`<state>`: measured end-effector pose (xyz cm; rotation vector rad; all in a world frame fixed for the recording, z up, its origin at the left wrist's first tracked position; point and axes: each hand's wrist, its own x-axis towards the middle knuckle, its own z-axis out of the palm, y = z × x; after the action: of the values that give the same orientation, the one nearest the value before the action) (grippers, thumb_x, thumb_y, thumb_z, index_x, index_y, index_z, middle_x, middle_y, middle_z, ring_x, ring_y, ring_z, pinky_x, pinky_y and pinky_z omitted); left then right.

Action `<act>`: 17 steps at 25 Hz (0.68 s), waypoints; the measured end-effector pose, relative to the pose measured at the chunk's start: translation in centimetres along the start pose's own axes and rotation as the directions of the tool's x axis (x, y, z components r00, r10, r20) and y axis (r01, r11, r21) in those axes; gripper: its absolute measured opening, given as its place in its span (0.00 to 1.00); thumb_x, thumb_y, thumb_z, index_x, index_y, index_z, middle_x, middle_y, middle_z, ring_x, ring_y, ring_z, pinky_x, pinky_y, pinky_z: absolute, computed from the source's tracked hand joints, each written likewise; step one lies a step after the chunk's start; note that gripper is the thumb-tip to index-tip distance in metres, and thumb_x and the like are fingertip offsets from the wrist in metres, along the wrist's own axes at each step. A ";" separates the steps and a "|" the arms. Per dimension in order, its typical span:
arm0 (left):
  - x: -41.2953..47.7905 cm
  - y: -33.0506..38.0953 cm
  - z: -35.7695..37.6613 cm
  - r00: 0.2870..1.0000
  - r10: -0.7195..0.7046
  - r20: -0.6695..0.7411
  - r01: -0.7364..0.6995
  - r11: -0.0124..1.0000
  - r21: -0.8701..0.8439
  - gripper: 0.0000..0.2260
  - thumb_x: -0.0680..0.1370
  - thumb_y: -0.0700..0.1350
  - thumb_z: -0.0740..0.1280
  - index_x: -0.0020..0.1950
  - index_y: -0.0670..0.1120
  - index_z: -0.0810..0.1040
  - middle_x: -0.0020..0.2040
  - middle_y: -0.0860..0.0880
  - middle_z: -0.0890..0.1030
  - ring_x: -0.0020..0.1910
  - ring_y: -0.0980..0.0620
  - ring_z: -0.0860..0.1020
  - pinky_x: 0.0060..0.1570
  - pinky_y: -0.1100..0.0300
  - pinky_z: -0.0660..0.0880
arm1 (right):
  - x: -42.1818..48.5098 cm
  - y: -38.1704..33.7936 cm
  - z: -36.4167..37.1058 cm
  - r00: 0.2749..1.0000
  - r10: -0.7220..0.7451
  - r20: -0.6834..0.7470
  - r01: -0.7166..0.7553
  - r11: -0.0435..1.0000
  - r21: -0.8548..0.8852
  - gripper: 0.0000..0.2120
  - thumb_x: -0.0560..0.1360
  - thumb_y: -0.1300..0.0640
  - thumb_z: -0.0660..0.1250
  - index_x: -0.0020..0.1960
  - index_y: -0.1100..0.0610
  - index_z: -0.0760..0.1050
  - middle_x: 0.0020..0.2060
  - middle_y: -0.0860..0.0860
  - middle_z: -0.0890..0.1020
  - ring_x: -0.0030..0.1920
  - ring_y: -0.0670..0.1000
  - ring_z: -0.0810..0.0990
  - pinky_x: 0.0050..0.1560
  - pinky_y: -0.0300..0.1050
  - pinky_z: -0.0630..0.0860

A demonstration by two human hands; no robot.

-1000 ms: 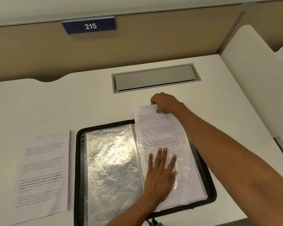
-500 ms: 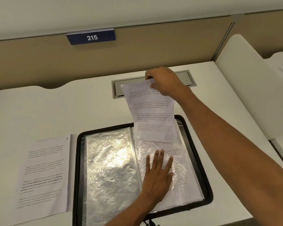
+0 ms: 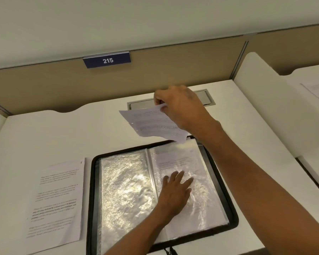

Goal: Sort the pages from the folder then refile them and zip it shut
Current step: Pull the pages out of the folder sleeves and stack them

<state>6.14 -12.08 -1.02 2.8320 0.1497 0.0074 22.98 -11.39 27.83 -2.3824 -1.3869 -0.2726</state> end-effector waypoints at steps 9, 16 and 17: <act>-2.4 -8.5 -11.6 0.632 -0.758 -0.160 0.160 0.330 -0.930 0.26 0.75 0.43 0.78 0.70 0.55 0.74 0.65 0.58 0.78 0.66 0.55 0.76 0.60 0.64 0.74 | -5.0 -5.8 -0.6 0.998 -0.058 0.000 0.058 0.998 -0.020 0.04 0.76 0.62 0.73 0.47 0.55 0.79 0.36 0.52 0.80 0.38 0.52 0.75 0.43 0.44 0.64; -7.7 -14.1 -17.5 0.789 -0.587 -0.184 -0.001 0.298 -0.954 0.09 0.79 0.38 0.73 0.59 0.46 0.86 0.57 0.46 0.87 0.59 0.46 0.84 0.60 0.55 0.81 | -4.2 -9.1 1.3 0.995 -0.053 0.081 0.041 0.989 0.144 0.02 0.80 0.56 0.69 0.52 0.52 0.78 0.40 0.50 0.79 0.42 0.51 0.73 0.42 0.45 0.67; -8.5 -14.6 -17.6 0.784 -0.594 -0.181 -0.013 0.275 -0.961 0.09 0.79 0.38 0.73 0.59 0.44 0.86 0.58 0.44 0.86 0.59 0.45 0.84 0.61 0.54 0.80 | -4.0 -9.2 1.4 0.994 -0.046 0.103 0.025 0.980 0.199 0.03 0.79 0.54 0.70 0.52 0.51 0.78 0.41 0.49 0.80 0.43 0.51 0.75 0.43 0.45 0.68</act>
<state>-4.21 6.14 11.50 1.4583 0.6074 0.5986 12.94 -9.93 27.20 -2.2388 -1.4326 -0.0144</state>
